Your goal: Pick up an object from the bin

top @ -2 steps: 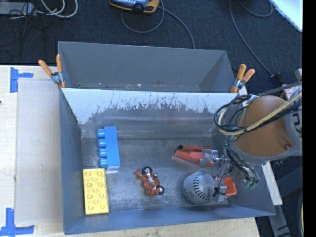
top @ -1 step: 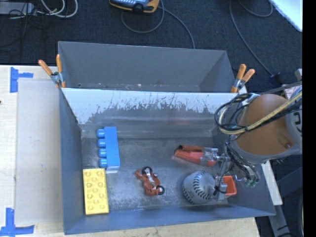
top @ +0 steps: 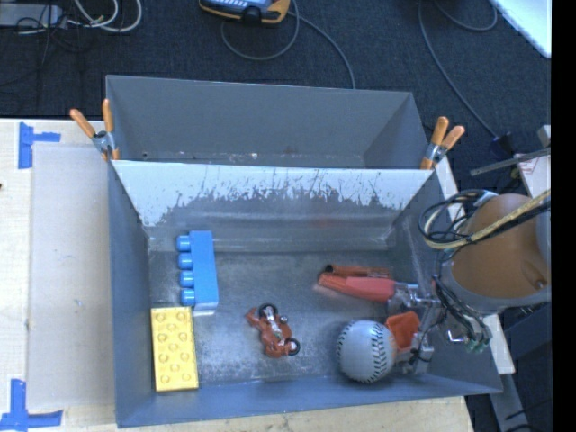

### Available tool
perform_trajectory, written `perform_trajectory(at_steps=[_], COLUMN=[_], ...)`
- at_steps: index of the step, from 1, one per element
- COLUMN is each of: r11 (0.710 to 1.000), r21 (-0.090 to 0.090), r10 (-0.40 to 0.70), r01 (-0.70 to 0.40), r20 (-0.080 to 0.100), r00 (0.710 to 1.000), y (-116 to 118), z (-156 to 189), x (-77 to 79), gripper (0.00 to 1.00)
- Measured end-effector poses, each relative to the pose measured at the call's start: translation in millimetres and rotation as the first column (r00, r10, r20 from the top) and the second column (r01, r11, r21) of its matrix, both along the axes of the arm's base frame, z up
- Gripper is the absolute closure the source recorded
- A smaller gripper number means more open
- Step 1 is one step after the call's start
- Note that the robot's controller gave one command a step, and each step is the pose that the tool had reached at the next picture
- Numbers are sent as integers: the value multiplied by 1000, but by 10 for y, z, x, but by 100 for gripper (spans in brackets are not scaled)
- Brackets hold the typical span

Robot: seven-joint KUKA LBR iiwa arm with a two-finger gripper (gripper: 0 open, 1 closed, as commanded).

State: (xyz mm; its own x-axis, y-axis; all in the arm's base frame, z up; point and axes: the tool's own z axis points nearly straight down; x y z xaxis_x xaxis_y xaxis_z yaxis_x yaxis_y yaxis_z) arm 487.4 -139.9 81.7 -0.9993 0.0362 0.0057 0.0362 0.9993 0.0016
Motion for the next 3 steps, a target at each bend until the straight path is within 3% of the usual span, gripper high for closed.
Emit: perform_trajectory(at_steps=[1,2,3], r11=[999,998,997], r21=[1,0,1], r10=[49,67,-79], r01=[-49,-67,79], r20=[-5,0,-5], r00=[999,998,997], y=[-138,-127,-197], z=[130,494,-98], x=[9,34,31], gripper=[0,0,0])
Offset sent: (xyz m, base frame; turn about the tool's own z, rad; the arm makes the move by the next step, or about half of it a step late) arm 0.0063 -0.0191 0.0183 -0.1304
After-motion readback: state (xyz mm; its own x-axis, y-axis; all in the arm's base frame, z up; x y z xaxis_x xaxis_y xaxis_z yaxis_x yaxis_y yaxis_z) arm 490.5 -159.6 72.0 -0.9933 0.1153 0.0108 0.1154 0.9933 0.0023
